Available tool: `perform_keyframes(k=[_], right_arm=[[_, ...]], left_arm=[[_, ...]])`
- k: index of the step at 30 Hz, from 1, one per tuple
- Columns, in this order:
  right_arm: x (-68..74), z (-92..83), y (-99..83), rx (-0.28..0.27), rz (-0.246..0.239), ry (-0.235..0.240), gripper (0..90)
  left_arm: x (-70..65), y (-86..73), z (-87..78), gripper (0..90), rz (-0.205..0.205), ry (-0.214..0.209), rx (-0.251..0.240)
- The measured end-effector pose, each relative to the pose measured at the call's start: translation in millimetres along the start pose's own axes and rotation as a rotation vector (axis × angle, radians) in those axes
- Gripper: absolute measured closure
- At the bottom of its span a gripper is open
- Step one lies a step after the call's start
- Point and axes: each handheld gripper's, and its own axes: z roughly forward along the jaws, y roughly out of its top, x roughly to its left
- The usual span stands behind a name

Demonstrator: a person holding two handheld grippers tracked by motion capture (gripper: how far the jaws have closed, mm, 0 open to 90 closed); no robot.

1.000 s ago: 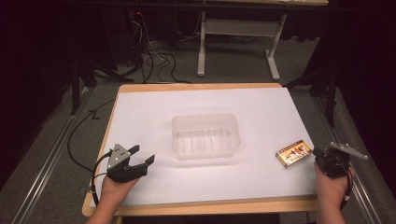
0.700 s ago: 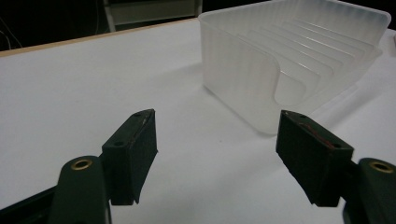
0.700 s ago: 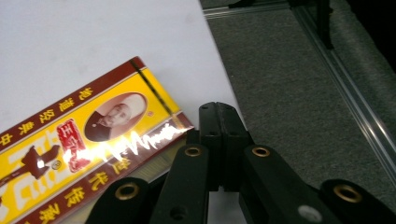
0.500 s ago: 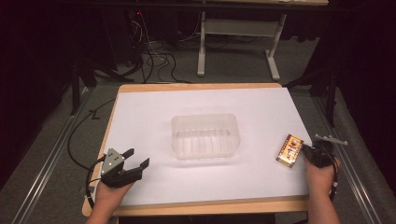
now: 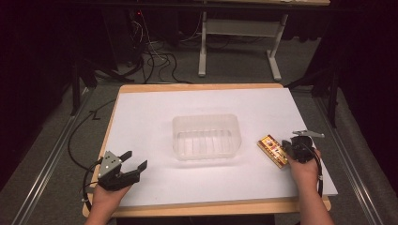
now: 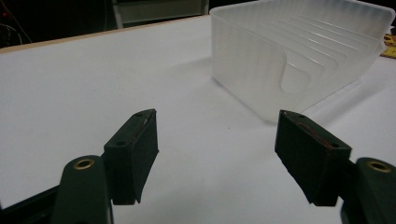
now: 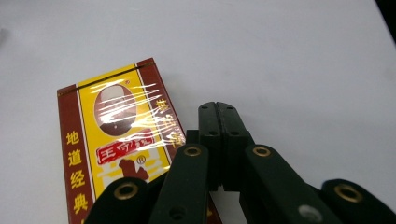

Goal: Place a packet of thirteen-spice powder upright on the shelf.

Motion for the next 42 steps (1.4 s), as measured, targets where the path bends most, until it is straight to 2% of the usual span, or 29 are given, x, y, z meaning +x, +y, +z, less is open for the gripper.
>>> perform_keyframes(k=[2,4,7,9,14,15,18,21,25,30,33,36,38,42], right_arm=[[-1.7,-7.6,-1.4,-0.005,-0.018,-0.002,86.1],[-5.1,-17.7,-3.3,-0.013,0.004,0.033,82.6],[-6.8,-34.5,-3.4,-0.007,-0.004,0.054,72.7],[-4.5,-41.7,-1.1,0.015,-0.002,0.090,65.3],[9.1,-48.1,5.1,0.115,-0.096,0.146,37.5],[11.7,-48.0,7.0,0.134,-0.123,0.141,32.7],[18.7,-45.8,13.6,0.208,-0.186,0.148,20.8],[21.1,-39.4,20.1,0.287,-0.239,0.151,15.0],[17.6,-24.7,27.2,0.414,-0.286,0.143,10.9],[16.9,-8.0,30.8,0.520,-0.311,0.160,13.8],[21.4,-0.5,30.1,0.566,-0.346,0.129,18.1],[25.1,3.5,28.9,0.584,-0.363,0.119,25.9],[25.8,3.7,28.9,0.583,-0.359,0.129,31.5],[26.9,-1.3,25.1,0.535,-0.361,0.118,32.7]], left_arm=[[-0.9,0.9,1.1,30.4,0.002,-0.005,-0.001],[-1.6,1.6,2.6,30.4,0.002,-0.009,-0.006],[-2.3,2.7,5.4,30.5,0.006,-0.015,-0.003],[-3.2,3.3,7.4,30.5,0.012,-0.022,0.001],[-4.6,4.3,11.1,30.6,0.026,-0.033,0.007],[-4.9,4.5,11.4,30.6,0.029,-0.034,0.007],[-5.6,4.7,11.8,30.6,0.031,-0.039,0.006],[-6.1,5.1,11.9,30.7,0.038,-0.045,0.010],[-6.4,4.9,12.8,30.7,0.040,-0.048,0.018],[-7.0,4.6,12.5,30.6,0.039,-0.052,0.021],[-7.0,4.5,12.8,30.6,0.039,-0.057,0.024],[-7.1,4.3,13.2,30.6,0.040,-0.060,0.026],[-7.2,4.4,13.3,30.5,0.039,-0.060,0.026],[-7.3,4.6,13.6,30.5,0.021,-0.065,0.019]])
